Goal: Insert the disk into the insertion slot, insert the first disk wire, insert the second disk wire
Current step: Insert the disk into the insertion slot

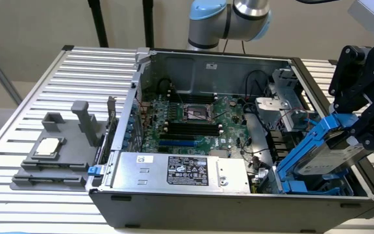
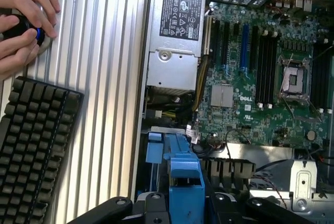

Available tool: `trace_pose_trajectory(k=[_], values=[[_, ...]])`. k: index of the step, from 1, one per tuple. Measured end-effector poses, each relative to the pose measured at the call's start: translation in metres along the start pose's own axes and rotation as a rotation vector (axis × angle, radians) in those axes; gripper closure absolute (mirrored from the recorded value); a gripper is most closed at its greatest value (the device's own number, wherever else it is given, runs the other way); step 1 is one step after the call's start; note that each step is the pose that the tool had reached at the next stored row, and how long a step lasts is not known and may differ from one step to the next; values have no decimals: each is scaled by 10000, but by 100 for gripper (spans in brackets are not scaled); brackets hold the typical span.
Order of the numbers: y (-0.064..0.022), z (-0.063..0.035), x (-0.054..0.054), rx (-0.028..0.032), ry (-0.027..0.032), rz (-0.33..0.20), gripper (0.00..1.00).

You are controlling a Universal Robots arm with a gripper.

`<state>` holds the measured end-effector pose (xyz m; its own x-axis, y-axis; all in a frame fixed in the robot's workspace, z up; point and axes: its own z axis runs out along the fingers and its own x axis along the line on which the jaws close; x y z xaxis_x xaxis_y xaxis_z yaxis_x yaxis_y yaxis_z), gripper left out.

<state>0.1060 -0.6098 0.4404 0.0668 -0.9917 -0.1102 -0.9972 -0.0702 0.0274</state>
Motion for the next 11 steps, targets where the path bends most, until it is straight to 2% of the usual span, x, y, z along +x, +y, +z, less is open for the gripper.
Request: trace_pose_trajectory(k=[11], values=[[-38,12,4,-88,-5,78,68]])
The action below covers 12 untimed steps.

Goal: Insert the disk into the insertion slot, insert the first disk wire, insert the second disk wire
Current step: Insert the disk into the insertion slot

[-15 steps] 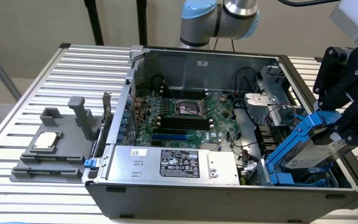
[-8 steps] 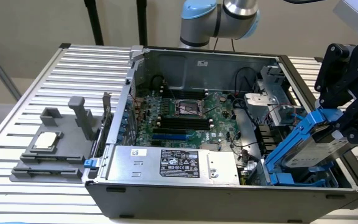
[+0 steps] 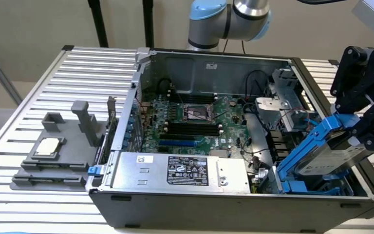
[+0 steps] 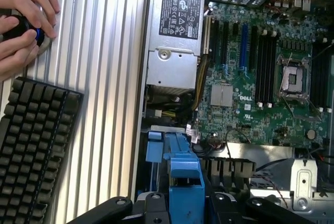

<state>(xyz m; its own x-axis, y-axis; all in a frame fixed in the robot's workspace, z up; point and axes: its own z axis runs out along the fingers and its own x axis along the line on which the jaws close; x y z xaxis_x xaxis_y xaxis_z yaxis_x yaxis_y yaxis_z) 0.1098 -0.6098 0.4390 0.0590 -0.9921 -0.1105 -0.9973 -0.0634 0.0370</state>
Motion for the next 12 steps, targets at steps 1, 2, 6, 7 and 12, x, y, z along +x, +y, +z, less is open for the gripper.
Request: trace_pose_trajectory(k=[1,2,6,7,12], values=[[-1,3,0,-5,2,17,68],[-2,6,0,-8,0,38,68],[-8,18,3,-2,-16,160,68],[-9,19,3,0,-17,182,68],[-11,27,3,4,-37,224,68]])
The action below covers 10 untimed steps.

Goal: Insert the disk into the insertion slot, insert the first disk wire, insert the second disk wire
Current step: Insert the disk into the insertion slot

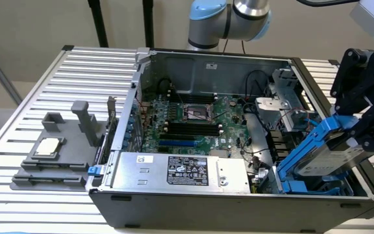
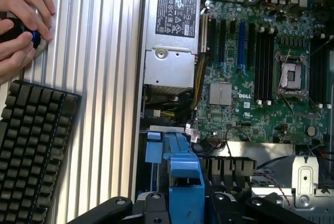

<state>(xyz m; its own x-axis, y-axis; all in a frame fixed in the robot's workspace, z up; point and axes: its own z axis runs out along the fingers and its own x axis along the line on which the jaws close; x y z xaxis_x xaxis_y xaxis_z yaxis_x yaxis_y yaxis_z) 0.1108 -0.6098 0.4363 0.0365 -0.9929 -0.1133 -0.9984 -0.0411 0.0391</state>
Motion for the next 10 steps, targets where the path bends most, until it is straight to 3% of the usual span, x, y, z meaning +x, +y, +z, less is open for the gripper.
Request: trace_pose_trajectory(k=[10], values=[[-3,69,8,2,-82,5,68]])
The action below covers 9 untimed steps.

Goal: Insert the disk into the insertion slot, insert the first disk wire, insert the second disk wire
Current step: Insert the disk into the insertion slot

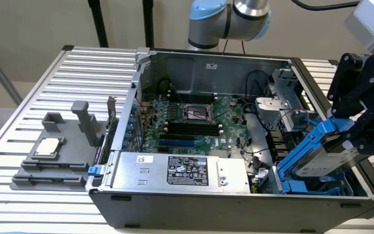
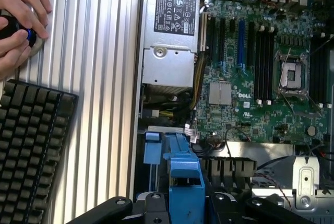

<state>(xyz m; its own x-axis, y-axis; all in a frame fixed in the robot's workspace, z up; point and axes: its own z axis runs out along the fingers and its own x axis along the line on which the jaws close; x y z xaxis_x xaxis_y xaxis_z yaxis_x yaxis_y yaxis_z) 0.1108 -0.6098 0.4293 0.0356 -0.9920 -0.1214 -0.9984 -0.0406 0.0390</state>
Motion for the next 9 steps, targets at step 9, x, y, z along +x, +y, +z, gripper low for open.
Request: trace_pose_trajectory(k=[9], values=[[-1,30,4,-1,-46,-2,60]])
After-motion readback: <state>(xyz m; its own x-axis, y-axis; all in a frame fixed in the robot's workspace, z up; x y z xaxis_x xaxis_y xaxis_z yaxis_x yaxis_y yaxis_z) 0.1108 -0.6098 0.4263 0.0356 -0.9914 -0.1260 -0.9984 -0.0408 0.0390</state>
